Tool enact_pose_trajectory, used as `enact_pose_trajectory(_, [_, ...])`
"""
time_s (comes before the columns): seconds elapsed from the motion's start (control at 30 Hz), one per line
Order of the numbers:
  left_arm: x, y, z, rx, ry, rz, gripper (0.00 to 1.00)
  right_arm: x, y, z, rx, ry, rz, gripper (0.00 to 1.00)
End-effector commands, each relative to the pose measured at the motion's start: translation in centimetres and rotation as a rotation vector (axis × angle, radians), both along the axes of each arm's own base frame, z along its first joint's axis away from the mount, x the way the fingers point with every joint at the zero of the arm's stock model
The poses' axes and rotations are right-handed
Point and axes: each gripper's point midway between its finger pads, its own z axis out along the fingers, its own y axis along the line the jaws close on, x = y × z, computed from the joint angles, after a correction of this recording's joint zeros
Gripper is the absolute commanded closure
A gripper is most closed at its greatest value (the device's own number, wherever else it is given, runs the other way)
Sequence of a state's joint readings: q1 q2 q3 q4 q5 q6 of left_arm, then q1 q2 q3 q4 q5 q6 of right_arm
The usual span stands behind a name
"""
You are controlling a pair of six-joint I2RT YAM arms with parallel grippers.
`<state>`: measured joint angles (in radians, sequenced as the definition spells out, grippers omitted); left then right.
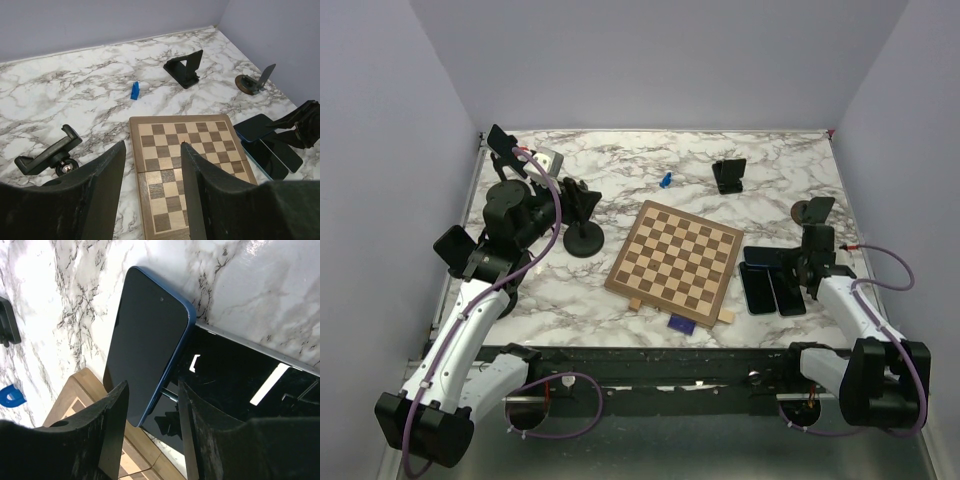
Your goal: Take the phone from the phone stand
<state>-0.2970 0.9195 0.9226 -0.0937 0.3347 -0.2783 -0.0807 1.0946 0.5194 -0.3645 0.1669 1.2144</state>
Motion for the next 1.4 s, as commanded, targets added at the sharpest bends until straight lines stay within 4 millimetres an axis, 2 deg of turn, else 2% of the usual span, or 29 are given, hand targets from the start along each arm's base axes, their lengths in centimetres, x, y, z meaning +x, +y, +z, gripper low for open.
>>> enact_pose_trajectory(0.0, [-0.3,-0.6,1.2,-0.017,-0.024,-0.033,0.44,0.7,-0.1,-0.5,0.016,-0.04,-0.025,0.49])
enact_pose_trajectory(0.37, [-0.1,-0.7,0.9,-0.015,-0.012,-0.037,0.44,1.8,-0.6,-1.4,0.013,-0.074,-0.054,0.54])
enact_pose_trajectory(0.57, [0.0,-0.8,0.7,-0.013,-0.007,-0.036,0.44,3.3,-0.9,-1.4,-0.008,-0.111,-0.043,0.65])
enact_pose_trajectory(0.7, [0.1,-0.8,0.7,-0.012,-0.004,-0.036,0.44,4.6,-1.1,-0.8,-0.027,-0.134,-0.025,0.65])
enact_pose_trajectory(0.93, [0.2,-0.8,0.5,-0.011,0.003,-0.038,0.44,6.0,-1.0,-1.6,-0.028,-0.105,0.002,0.65])
enact_pose_trajectory(1.0, [0.2,-0.8,0.5,-0.011,0.003,-0.036,0.44,7.1,-1.1,-0.7,-0.037,-0.146,0.014,0.64])
enact_pose_trajectory(1.13, [0.2,-0.8,0.5,-0.011,0.005,-0.032,0.44,7.4,-0.8,0.5,-0.066,-0.13,0.095,0.59])
enact_pose_trajectory(1.23, [0.3,-0.4,0.6,-0.009,0.001,-0.009,0.43,7.3,0.0,2.4,-0.132,-0.137,0.257,0.47])
enact_pose_trajectory(1.3, [0.3,0.0,0.7,-0.008,-0.004,0.013,0.36,7.3,0.9,3.9,-0.179,-0.164,0.398,0.36])
enact_pose_trajectory(1.37, [0.4,0.5,0.8,-0.008,-0.006,0.043,0.27,7.0,2.2,5.3,-0.195,-0.185,0.548,0.29])
